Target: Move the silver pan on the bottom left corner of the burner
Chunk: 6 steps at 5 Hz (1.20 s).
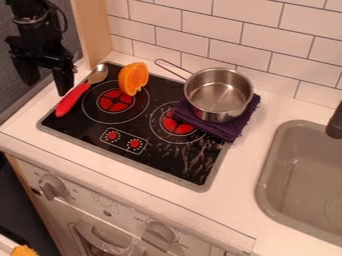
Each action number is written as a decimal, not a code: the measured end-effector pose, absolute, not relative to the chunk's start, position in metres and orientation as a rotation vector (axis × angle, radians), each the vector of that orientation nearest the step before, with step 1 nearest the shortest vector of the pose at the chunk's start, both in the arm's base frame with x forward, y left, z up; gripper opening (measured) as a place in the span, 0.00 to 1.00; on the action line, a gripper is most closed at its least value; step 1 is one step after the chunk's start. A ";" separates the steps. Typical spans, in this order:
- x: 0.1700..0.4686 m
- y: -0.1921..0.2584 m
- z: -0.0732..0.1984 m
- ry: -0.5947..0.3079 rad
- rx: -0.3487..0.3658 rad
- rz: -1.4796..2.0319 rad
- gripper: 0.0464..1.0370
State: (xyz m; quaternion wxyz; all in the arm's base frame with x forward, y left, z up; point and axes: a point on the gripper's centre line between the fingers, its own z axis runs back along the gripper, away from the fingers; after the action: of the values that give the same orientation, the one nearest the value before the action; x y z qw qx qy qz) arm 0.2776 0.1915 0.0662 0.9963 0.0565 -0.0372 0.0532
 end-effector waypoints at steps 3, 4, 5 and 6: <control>0.293 0.098 0.080 -0.120 0.101 -0.154 0.96; 0.315 0.047 0.091 -0.192 0.028 -0.398 0.96; 0.344 0.000 0.092 -0.242 -0.043 -0.581 0.96; 0.361 -0.051 0.083 -0.240 -0.033 -0.697 0.96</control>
State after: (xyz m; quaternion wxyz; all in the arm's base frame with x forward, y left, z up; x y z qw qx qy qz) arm 0.3613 -0.0508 0.0832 0.9326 -0.0161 -0.1175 -0.3408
